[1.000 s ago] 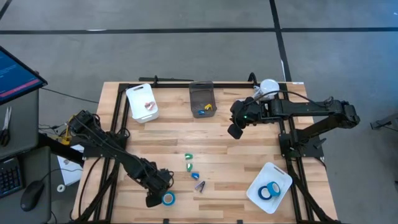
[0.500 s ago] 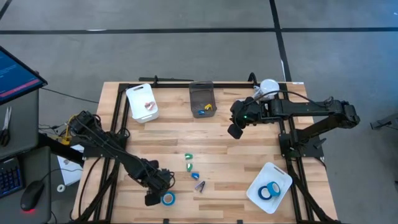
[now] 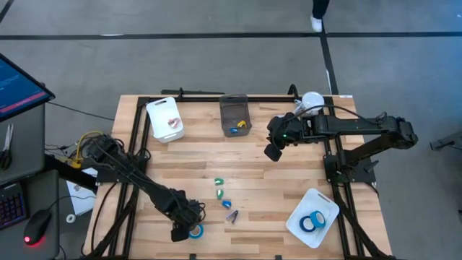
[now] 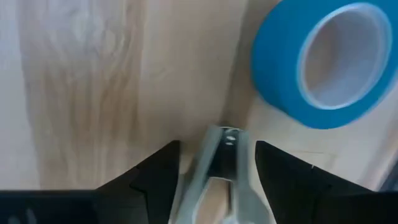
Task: Pick and place Stapler, Stapler remover, tape
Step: Put the gray staple remover into the top white bin
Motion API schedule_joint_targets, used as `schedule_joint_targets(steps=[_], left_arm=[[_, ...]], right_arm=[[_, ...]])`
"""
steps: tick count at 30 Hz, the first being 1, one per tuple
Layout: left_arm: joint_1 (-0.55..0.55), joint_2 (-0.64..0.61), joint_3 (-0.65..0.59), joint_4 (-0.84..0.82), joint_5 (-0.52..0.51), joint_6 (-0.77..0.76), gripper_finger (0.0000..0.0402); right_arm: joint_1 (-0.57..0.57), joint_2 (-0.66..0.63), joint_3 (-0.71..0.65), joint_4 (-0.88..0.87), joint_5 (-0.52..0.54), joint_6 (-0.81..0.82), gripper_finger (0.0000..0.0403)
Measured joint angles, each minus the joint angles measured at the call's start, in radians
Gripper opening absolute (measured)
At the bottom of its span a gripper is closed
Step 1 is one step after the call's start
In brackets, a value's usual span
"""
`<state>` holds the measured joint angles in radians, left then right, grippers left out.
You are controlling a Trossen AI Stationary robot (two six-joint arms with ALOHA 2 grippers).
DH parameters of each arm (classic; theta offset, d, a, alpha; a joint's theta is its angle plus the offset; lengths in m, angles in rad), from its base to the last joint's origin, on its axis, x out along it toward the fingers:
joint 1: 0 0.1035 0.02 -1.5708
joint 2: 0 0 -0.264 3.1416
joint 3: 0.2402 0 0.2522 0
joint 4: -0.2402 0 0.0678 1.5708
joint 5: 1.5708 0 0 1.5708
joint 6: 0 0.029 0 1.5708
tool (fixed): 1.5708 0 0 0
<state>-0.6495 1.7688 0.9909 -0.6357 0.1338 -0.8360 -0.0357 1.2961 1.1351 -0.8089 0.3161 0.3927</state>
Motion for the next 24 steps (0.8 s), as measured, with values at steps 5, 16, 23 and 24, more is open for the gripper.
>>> schedule_joint_targets(steps=[5, 16, 23, 24], left_arm=[[0.001, 0.036, 0.006, 0.000, 0.022, 0.000, 0.0202], [0.000, -0.004, -0.003, 0.019, -0.026, -0.009, 0.0166], [0.000, 0.000, -0.002, 0.015, -0.028, -0.015, 0.0135], [0.000, 0.000, -0.002, 0.015, -0.029, -0.015, 0.0132]], right_arm=[[0.000, 0.000, 0.000, 0.001, 0.000, 0.000, 0.0063], [0.001, 0.000, 0.000, 0.001, 0.000, -0.002, 0.0063], [0.000, 0.000, 0.000, 0.001, 0.000, -0.001, 0.0063], [0.000, 0.000, 0.000, 0.001, 0.000, -0.001, 0.0063]])
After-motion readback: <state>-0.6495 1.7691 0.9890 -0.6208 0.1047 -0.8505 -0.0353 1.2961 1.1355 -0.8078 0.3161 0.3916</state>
